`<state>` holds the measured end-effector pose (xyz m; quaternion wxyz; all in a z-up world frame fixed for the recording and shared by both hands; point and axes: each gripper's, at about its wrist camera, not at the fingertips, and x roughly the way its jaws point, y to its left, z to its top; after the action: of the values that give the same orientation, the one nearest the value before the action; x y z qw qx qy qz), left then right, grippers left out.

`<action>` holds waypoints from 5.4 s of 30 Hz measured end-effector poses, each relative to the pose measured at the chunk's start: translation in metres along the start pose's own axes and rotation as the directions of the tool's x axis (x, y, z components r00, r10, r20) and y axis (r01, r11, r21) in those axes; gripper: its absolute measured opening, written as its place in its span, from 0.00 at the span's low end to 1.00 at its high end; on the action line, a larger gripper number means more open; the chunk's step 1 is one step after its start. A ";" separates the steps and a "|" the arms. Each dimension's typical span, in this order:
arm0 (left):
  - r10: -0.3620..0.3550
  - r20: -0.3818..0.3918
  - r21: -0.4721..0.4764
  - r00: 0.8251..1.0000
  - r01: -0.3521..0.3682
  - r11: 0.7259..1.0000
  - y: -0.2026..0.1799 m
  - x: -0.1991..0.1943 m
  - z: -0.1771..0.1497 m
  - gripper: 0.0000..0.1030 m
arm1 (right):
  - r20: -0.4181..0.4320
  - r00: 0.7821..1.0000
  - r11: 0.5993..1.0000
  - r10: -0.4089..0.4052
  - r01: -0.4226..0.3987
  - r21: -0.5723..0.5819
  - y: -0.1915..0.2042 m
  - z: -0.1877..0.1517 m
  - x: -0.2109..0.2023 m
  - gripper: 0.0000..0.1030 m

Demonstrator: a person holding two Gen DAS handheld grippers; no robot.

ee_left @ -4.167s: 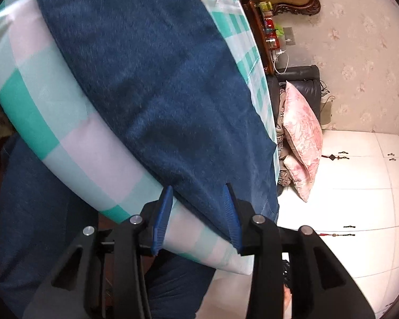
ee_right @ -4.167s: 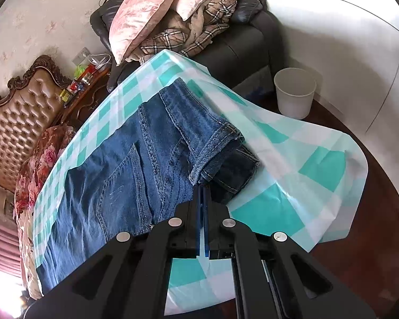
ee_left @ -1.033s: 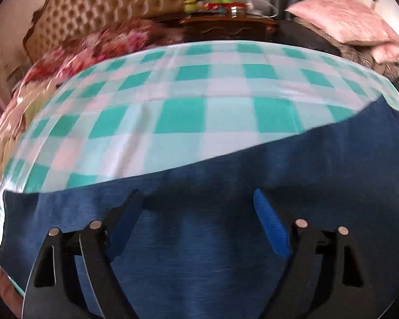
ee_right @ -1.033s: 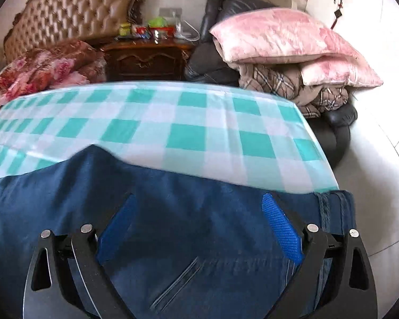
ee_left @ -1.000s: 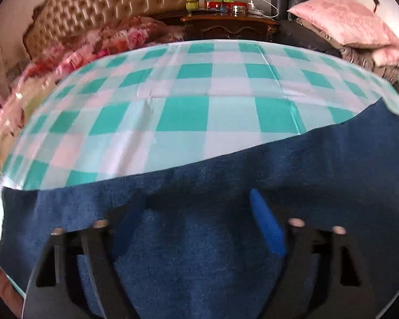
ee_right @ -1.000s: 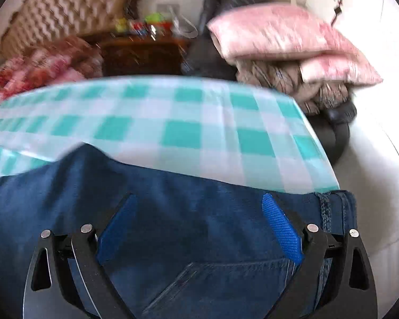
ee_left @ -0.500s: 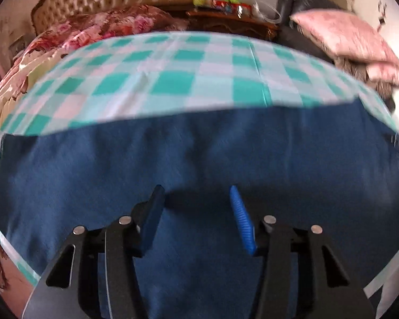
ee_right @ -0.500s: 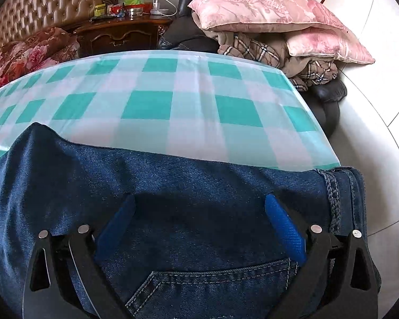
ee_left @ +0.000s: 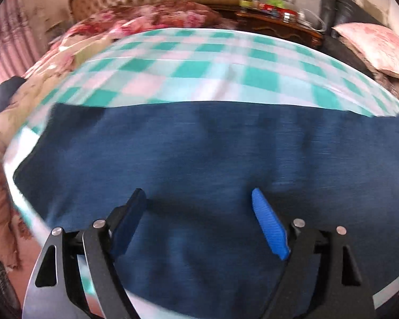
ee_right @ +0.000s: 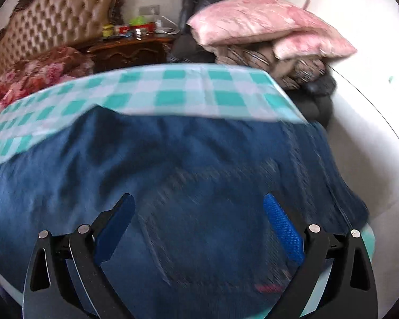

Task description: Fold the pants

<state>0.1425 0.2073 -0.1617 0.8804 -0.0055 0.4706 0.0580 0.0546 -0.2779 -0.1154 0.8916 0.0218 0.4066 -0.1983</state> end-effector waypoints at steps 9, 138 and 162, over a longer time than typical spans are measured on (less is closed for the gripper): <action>0.094 0.028 -0.332 0.995 -0.079 0.940 0.139 -0.023 -0.023 0.71 | -0.102 0.994 0.999 -0.031 0.033 0.017 -0.025 -0.029 0.020 0.83; -0.058 0.103 -0.379 0.993 0.094 0.921 0.240 -0.002 -0.010 0.47 | -0.153 0.942 0.875 0.298 -0.334 -0.350 0.319 -0.054 -0.039 0.65; -0.168 0.003 -0.431 0.986 0.153 0.889 0.237 0.017 0.009 0.38 | -0.150 0.944 0.877 0.295 -0.330 -0.350 0.320 -0.054 -0.039 0.65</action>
<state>0.1344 0.4446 -0.1603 0.8511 -0.2391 0.4592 0.0873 0.1114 0.0405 -0.1619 0.8801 -0.0721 0.4684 0.0297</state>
